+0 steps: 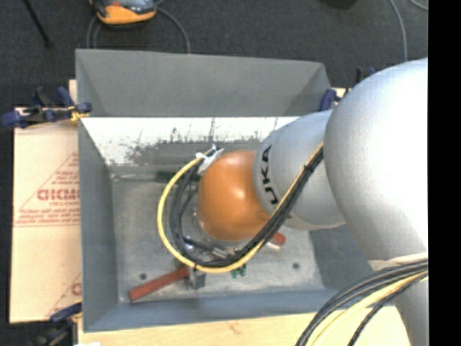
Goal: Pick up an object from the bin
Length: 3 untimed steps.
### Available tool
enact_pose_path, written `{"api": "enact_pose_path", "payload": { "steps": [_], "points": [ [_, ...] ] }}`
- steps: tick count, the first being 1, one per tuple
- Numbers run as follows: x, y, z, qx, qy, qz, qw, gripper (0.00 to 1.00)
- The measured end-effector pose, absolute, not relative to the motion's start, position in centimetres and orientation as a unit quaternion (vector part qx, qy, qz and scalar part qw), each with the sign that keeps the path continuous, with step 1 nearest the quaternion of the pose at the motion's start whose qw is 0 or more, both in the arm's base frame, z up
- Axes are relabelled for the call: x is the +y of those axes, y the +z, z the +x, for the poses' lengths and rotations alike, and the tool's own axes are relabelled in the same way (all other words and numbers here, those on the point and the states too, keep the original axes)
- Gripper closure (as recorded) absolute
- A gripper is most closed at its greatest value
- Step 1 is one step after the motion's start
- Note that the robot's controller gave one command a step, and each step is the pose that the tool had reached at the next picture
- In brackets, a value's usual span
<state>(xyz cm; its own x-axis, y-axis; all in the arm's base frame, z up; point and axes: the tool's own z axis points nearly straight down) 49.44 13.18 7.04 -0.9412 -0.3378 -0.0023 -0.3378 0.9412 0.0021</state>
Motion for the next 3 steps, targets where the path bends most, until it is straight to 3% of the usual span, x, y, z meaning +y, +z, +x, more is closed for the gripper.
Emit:
{"api": "enact_pose_path", "payload": {
  "steps": [1, 2, 3],
  "points": [
    [13.2, 7.0, 49.4, 0.985, 0.001, -0.171, 0.001, 1.00],
    [13.6, 11.7, 50.3, 0.985, -0.001, -0.172, -0.002, 1.00],
    [13.8, 13.1, 50.6, 0.985, 0.000, -0.172, 0.002, 1.00]
  ]
}}
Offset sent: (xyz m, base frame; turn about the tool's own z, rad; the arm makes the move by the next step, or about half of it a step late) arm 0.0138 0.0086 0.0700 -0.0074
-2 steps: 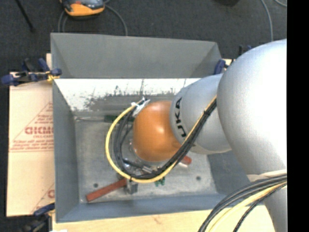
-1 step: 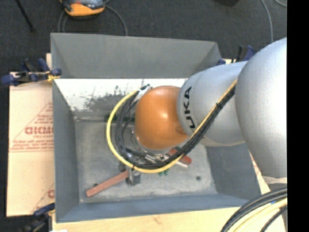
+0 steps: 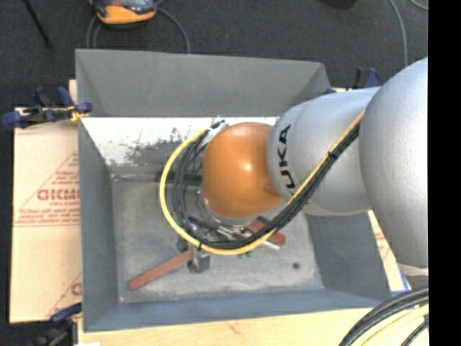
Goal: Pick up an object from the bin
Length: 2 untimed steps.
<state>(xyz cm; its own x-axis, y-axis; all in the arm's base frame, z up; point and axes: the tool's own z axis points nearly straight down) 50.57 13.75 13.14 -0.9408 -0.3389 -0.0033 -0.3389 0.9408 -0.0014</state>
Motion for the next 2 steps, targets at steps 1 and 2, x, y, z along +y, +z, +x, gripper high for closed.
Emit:
{"api": "enact_pose_path", "payload": {
  "steps": [1, 2],
  "points": [
    [15.57, 22.17, 48.27, 0.986, 0.000, -0.164, 0.001, 1.00],
    [15.57, 22.17, 48.27, 0.986, 0.000, -0.164, 0.001, 1.00]
  ]
}}
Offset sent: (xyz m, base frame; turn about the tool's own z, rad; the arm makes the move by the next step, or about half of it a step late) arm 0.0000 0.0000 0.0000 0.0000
